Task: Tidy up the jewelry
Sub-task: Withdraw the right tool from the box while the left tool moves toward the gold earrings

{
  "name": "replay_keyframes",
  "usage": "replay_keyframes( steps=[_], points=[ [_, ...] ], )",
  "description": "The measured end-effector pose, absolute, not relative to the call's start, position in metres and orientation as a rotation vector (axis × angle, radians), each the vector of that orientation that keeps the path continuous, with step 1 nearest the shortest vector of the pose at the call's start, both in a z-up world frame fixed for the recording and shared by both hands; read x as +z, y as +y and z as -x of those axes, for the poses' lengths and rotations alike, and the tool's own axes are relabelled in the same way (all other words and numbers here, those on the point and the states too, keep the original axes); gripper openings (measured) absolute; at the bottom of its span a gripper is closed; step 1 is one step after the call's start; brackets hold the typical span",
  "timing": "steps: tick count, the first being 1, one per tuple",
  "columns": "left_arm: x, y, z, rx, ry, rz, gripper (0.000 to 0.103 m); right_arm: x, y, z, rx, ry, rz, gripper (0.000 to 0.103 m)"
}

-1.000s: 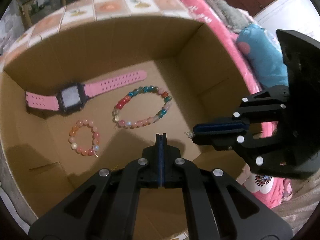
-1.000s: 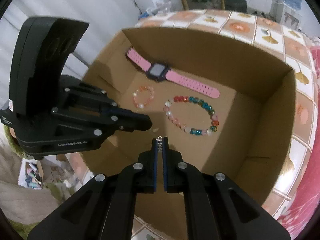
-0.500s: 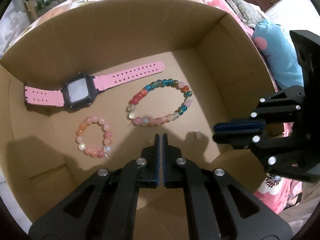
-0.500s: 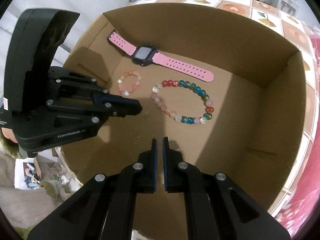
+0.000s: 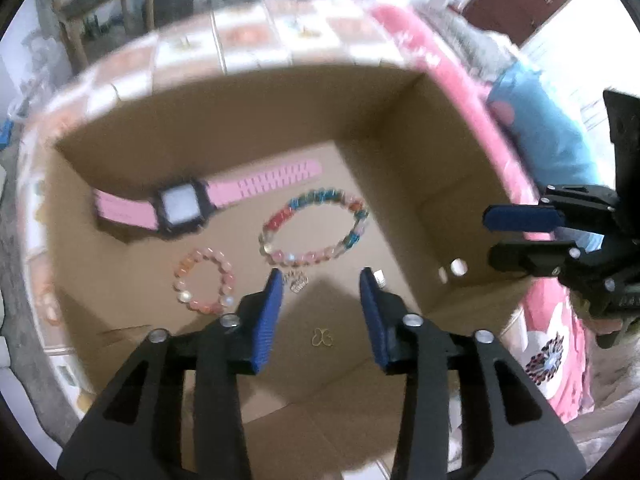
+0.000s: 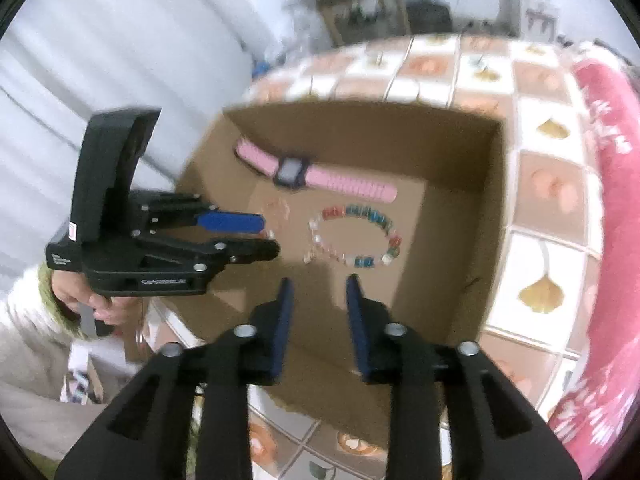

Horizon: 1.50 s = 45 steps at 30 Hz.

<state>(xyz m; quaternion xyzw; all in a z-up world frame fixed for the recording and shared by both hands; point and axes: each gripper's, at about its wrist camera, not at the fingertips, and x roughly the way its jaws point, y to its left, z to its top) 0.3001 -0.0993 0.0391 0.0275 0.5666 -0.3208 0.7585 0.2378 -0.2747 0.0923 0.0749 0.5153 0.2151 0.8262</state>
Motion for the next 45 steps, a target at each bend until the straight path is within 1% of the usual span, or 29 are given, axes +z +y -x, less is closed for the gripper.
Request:
replay_keyframes(
  steps=[1,2,3,5,6,8,10,12,13,15,18,20,26,28,31,40,42,45],
  points=[
    [0.049,-0.094,-0.295,-0.702,1.198,-0.049,0.047,0.103,-0.278,-0.228,0.456,1.047,-0.165,0.033],
    [0.061,-0.087,-0.288,-0.705,1.155,-0.034,0.051,0.113,-0.282,-0.217,0.451,0.998,-0.173,0.038],
    [0.072,-0.081,-0.281,-0.712,1.117,-0.023,0.056,0.121,-0.285,-0.205,0.446,0.952,-0.179,0.041],
    [0.092,-0.07,-0.265,-0.714,1.034,-0.015,0.061,0.136,-0.29,-0.182,0.439,0.857,-0.183,0.049],
    [0.101,-0.063,-0.256,-0.707,0.99,-0.016,0.065,0.14,-0.292,-0.173,0.43,0.824,-0.178,0.051],
    [0.115,-0.049,-0.235,-0.687,0.913,-0.011,0.07,0.152,-0.296,-0.147,0.389,0.739,-0.146,0.06],
    [0.124,-0.038,-0.214,-0.683,0.854,0.002,0.076,0.158,-0.297,-0.127,0.344,0.679,-0.118,0.065],
    [0.128,-0.027,-0.194,-0.676,0.805,0.017,0.083,0.156,-0.297,-0.111,0.322,0.646,-0.116,0.067],
    [0.127,-0.021,-0.182,-0.676,0.786,0.022,0.084,0.153,-0.298,-0.102,0.317,0.636,-0.131,0.068],
    [0.122,-0.014,-0.166,-0.676,0.78,0.039,0.086,0.144,-0.3,-0.09,0.313,0.637,-0.163,0.071],
    [0.103,-0.008,-0.145,-0.701,0.809,0.057,0.089,0.122,-0.301,-0.077,0.294,0.662,-0.204,0.072],
    [0.086,-0.006,-0.134,-0.716,0.854,0.078,0.09,0.102,-0.3,-0.073,0.261,0.71,-0.214,0.074],
    [0.02,-0.025,-0.126,-0.672,0.995,0.038,0.09,0.035,-0.284,-0.077,0.071,0.887,-0.152,0.074],
    [0.0,-0.037,-0.128,-0.643,1.036,0.002,0.09,0.024,-0.281,-0.076,0.029,0.906,-0.141,0.074],
    [-0.018,-0.048,-0.128,-0.629,1.053,-0.057,0.09,0.02,-0.276,-0.074,-0.02,0.905,-0.105,0.074],
    [-0.041,-0.051,-0.136,-0.57,1.069,-0.041,0.091,0.033,-0.28,-0.071,-0.133,0.82,-0.084,0.088],
    [-0.042,-0.05,-0.136,-0.565,1.054,-0.032,0.091,0.036,-0.283,-0.071,-0.159,0.798,-0.09,0.089],
    [-0.043,-0.051,-0.135,-0.567,1.041,-0.042,0.095,0.04,-0.286,-0.07,-0.187,0.772,-0.089,0.092]
  ],
)
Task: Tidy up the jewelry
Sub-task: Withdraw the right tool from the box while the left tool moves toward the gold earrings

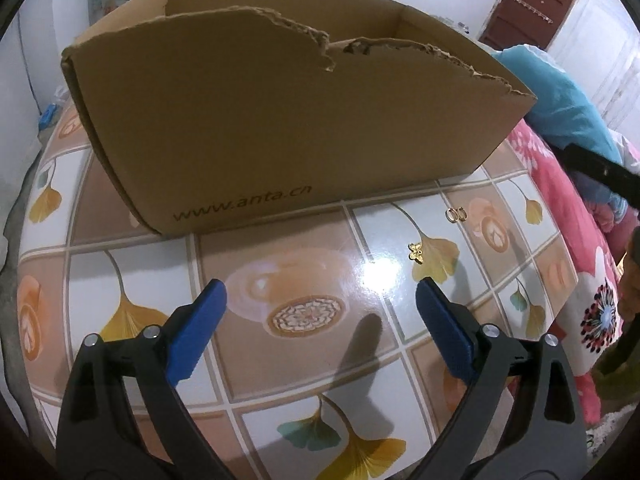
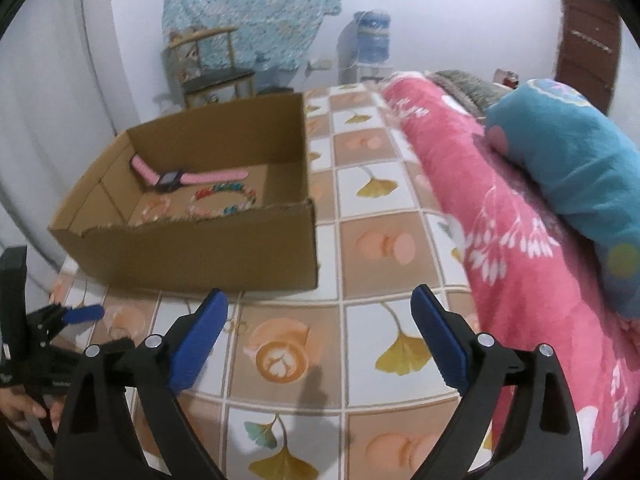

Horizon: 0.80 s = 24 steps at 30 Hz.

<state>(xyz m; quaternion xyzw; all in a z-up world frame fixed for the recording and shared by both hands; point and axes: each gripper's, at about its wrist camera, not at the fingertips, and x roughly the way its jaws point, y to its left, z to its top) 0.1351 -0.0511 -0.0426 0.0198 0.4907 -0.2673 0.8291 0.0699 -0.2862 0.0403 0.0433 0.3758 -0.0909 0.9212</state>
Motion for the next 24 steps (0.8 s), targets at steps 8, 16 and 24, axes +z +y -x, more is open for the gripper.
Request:
replay_keyframes(
  steps=[8,16,24],
  points=[
    [-0.048,-0.066,-0.13,-0.485,1.012,-0.183,0.095,0.058,-0.284,-0.066,-0.237,0.701,-0.017,0.096],
    [-0.049,-0.073,-0.123,-0.469,0.987,-0.251,0.095,0.062,-0.281,-0.066,-0.219,0.689,-0.018,0.096],
    [-0.054,-0.082,-0.119,-0.445,0.977,-0.24,0.096,0.049,-0.282,-0.072,-0.132,0.737,-0.1,0.096]
  ],
)
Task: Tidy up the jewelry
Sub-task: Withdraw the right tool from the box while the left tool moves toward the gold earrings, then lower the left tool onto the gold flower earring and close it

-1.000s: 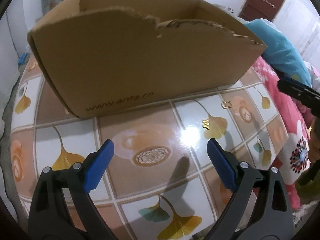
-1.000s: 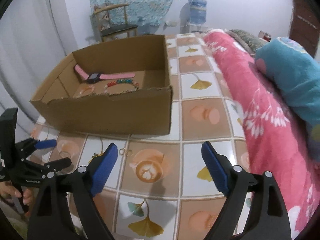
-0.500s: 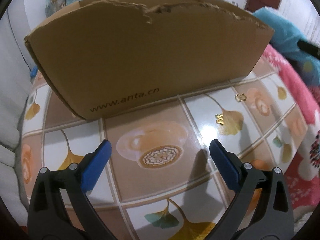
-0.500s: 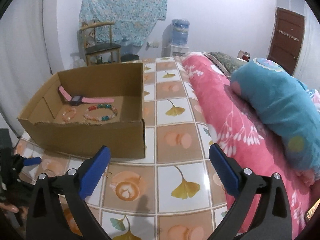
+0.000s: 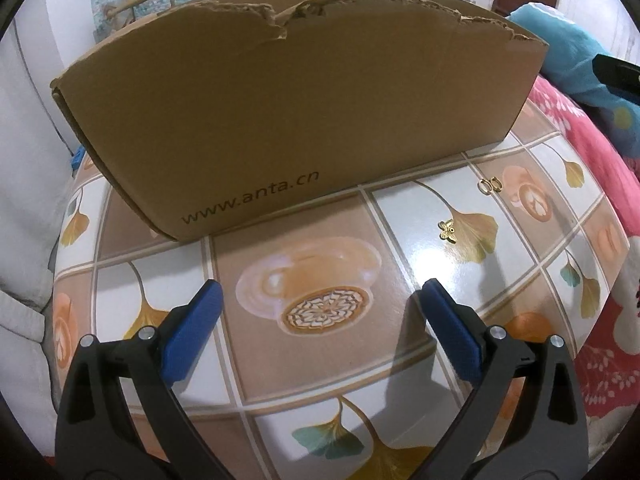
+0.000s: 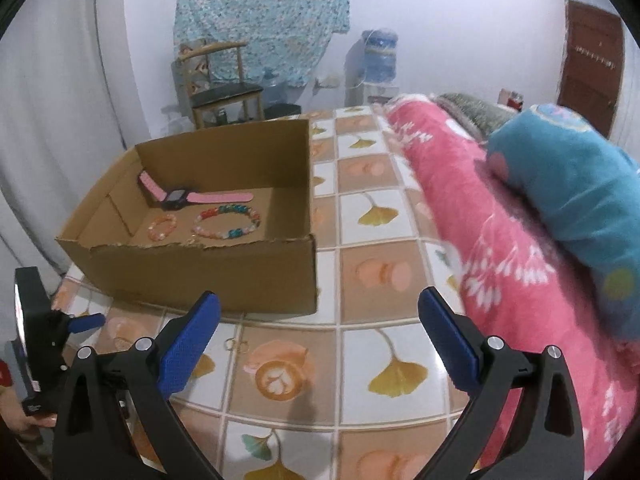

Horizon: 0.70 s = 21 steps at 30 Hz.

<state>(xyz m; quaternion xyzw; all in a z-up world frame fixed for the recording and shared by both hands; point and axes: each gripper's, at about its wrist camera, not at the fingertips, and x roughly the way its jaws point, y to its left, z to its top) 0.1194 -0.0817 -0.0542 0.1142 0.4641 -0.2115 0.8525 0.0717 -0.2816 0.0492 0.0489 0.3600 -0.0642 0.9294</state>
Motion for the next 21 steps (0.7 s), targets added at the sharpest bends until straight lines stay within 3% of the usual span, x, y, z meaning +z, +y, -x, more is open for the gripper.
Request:
replay_keyframes(
  steps=[21],
  points=[
    [-0.055,-0.068,-0.114,-0.489,0.956,-0.257,0.096,0.03,-0.298,-0.066,-0.123,0.792,-0.215,0.096]
  ],
)
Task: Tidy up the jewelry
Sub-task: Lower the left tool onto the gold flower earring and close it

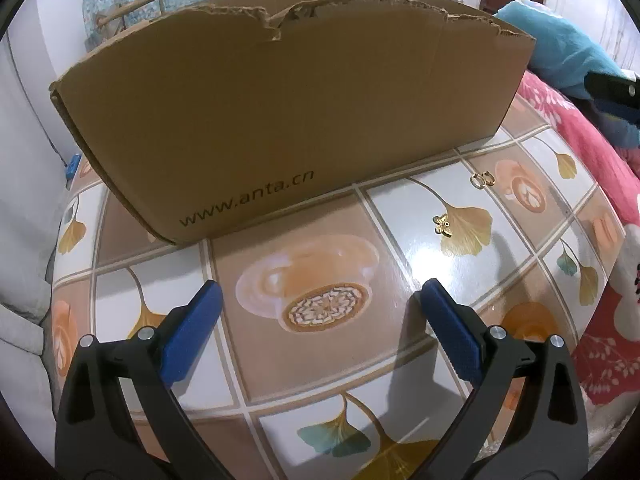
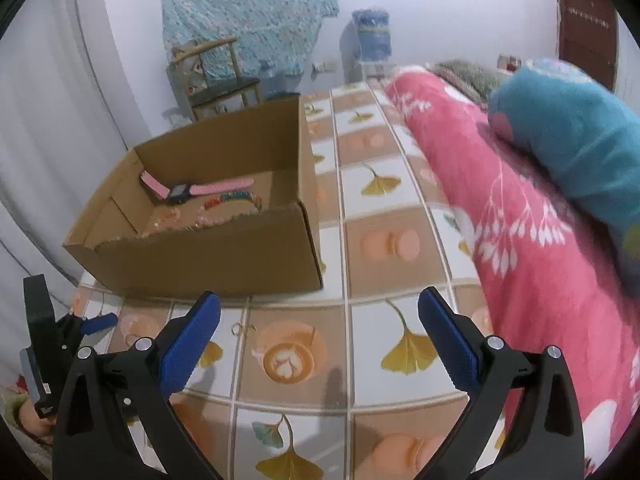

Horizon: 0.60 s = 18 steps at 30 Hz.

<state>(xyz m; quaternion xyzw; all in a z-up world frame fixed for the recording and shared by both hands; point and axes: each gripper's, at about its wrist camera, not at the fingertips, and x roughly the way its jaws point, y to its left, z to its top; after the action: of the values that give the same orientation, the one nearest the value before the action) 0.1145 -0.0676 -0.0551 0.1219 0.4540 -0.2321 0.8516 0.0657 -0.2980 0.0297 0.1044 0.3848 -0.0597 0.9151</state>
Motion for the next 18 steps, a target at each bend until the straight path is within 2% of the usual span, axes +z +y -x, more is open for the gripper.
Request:
replay_keyframes(
  steps=[8,15,18],
  points=[
    [-0.051,-0.06,-0.113,-0.514,0.952,-0.22,0.096,0.023,-0.296,-0.066,-0.063,0.807,-0.237,0.096],
    [-0.022,-0.072,-0.095,-0.665,0.791,-0.193,0.095,0.01,-0.294,-0.069,0.01,0.822,-0.319,0.096],
    [-0.02,-0.088,-0.093,-0.726,0.766,-0.215,0.094,0.006,-0.292,-0.07,0.035,0.826,-0.336,0.09]
  ],
)
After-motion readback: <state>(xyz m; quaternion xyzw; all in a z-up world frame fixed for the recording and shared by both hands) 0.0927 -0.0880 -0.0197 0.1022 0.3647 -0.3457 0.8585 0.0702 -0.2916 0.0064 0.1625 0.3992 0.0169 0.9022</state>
